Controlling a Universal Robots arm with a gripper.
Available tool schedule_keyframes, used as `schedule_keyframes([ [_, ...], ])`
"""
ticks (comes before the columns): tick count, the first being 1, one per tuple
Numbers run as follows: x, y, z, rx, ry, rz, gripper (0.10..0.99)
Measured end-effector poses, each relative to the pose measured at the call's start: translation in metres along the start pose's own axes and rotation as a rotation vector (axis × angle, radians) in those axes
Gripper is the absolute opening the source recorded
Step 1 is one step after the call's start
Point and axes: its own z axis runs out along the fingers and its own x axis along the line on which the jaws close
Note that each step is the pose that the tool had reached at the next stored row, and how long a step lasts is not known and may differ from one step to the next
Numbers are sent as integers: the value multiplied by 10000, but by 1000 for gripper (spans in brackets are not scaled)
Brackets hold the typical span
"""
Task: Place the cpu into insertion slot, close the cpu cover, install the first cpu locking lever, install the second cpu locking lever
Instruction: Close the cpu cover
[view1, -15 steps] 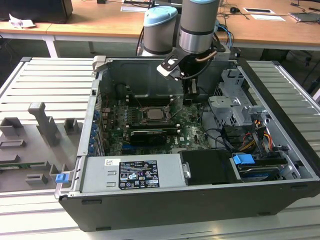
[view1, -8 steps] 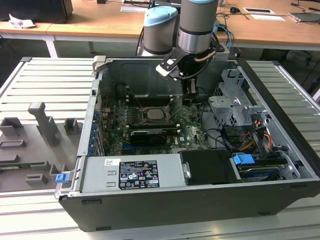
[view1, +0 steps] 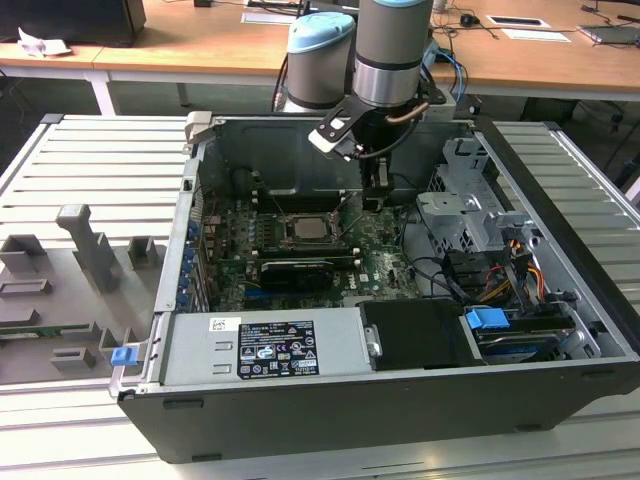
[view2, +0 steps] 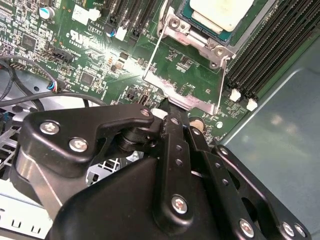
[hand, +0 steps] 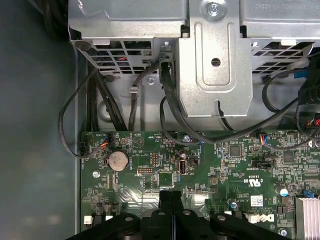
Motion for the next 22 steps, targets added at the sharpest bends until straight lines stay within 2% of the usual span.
schedule_keyframes([
  [22,-1,-50,-2,0,0,1,106],
])
